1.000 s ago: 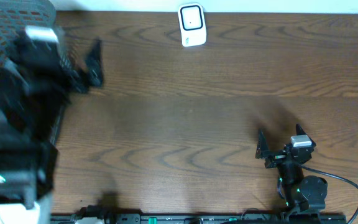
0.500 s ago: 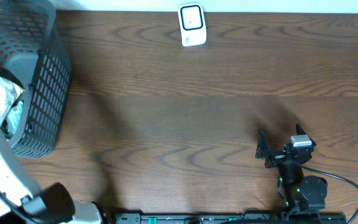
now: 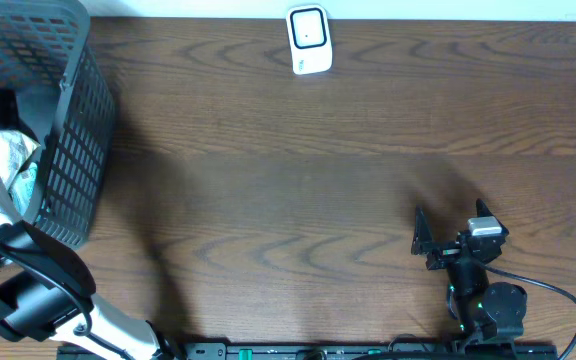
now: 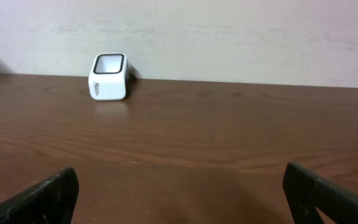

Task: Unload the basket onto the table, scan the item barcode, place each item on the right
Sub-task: 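Reach the left gripper into the basket and grasp a white snack bag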

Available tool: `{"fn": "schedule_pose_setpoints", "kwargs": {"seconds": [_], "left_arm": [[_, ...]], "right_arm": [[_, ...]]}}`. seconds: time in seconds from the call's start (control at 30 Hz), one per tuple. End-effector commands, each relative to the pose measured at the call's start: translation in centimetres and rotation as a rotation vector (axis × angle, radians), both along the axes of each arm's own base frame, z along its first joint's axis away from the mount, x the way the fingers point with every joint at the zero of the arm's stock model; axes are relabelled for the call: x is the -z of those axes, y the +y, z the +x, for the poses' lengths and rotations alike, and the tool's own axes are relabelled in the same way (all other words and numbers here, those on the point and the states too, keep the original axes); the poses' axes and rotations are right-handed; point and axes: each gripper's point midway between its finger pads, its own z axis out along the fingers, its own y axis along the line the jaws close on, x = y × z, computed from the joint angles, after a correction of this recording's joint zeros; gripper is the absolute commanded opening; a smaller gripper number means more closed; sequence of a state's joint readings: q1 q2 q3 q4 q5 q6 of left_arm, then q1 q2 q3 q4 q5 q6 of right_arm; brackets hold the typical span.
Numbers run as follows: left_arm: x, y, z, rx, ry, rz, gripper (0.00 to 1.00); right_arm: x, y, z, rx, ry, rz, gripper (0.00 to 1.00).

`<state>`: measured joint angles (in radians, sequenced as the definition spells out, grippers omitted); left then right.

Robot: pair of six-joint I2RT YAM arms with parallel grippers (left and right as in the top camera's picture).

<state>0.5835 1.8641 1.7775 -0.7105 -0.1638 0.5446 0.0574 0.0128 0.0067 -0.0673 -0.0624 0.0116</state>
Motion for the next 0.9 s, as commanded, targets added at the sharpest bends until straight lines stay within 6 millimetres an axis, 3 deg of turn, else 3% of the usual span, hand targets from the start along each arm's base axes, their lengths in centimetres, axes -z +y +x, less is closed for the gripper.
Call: {"fn": "schedule_pose_setpoints", "kwargs": {"seconds": [0.0, 0.17, 0.27, 0.4, 0.6, 0.87], "left_arm": [[2.8, 1.4, -2.2, 0.037, 0.122, 0.012, 0.98], [5.5, 2.4, -4.4, 0.081, 0.218, 0.013, 0.98], [5.9, 3.1, -4.9, 0.071, 0.218, 0.015, 0.97], [6.0, 3.4, -4.5, 0.084, 0.197, 0.021, 0.97], [7.9, 2.2, -3.4, 0.171, 0.187, -0.046, 0.89], [11.6, 4.1, -4.5, 0.103, 0.309, -0.024, 0.89]], "right_arm": [[0.1, -0.1, 0.0, 0.005, 0.002, 0.009, 0.99], [0.1, -0.1, 0.0, 0.005, 0.002, 0.009, 0.99], [0.1, -0.1, 0.0, 0.005, 0.002, 0.009, 0.99], [0.1, -0.1, 0.0, 0.005, 0.002, 0.009, 0.99], [0.1, -0.1, 0.0, 0.005, 0.002, 0.009, 0.99], [0.1, -0.1, 0.0, 0.005, 0.002, 0.009, 0.99]]}}
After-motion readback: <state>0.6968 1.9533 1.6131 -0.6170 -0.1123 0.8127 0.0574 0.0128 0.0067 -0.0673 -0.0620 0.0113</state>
